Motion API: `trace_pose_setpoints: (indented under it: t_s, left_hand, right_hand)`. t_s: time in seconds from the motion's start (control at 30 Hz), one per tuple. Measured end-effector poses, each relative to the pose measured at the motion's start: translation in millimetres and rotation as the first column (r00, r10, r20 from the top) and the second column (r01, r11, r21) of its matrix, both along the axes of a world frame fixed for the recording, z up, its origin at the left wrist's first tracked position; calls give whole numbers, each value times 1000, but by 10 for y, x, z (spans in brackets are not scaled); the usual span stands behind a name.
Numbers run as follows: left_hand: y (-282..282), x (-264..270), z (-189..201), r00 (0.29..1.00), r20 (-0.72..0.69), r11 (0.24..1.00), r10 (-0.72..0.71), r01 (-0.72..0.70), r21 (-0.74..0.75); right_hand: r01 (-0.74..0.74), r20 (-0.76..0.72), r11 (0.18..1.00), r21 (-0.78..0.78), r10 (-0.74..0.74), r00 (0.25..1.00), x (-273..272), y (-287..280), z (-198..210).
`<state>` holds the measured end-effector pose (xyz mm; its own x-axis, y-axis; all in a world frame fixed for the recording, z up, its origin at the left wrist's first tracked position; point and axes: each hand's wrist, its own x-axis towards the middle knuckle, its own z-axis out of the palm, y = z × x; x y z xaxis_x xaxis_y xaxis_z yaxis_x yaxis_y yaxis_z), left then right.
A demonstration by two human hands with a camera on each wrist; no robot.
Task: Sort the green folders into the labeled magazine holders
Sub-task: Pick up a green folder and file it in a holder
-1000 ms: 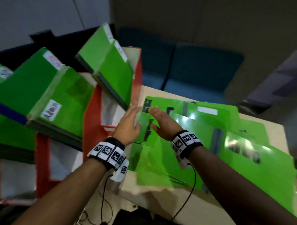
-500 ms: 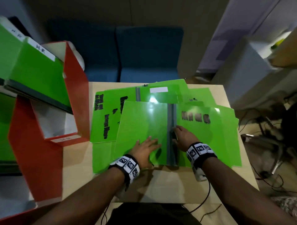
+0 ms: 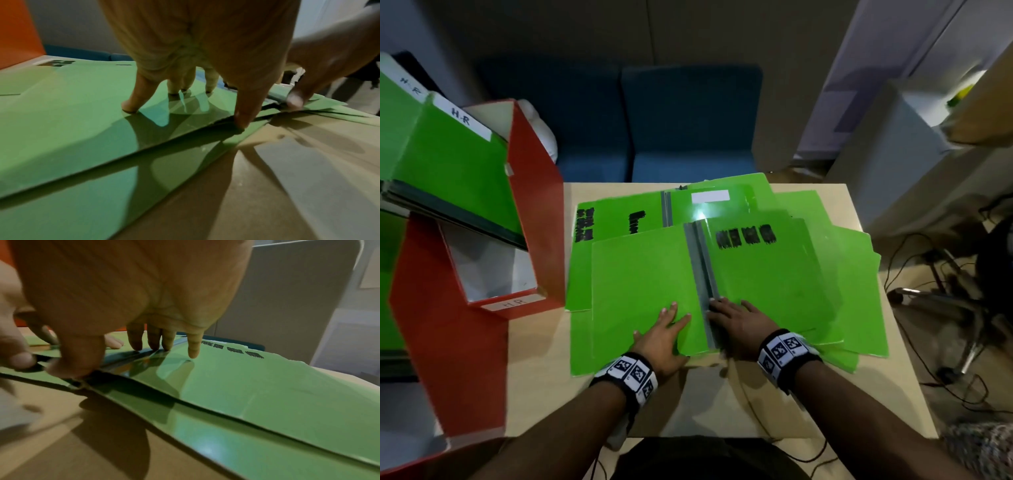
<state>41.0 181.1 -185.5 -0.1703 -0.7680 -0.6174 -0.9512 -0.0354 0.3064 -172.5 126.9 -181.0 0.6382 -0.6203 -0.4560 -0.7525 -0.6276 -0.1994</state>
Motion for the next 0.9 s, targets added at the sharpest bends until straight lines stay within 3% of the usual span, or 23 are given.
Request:
trace_pose_setpoints:
  t_s: [0.13,0.37,0.6,0.8,0.9]
  left_hand:
    - [-62,150,60,1000,-4,1000,-3,3,-3]
    - [12,259,175,1000,4,1000,17,-17,-11]
    - [152,388,275,991,73,992,-111,115,-49]
    - [290,340,315,985,87,986,-148,154,-70]
    - [299,302,400,990,55,975,-133,141,-169]
  right_hand:
    - [34,-7,999,-15,-35,999,117,-32,66]
    - [-110,38,993,-48,112,993,182,38,61]
    - [-212,8,977,-35,212,977,210,175,160]
    - [-176,6,983,-55,176,984,312,290,280]
    - [-140,0,986,-95,141,990,377,323,291]
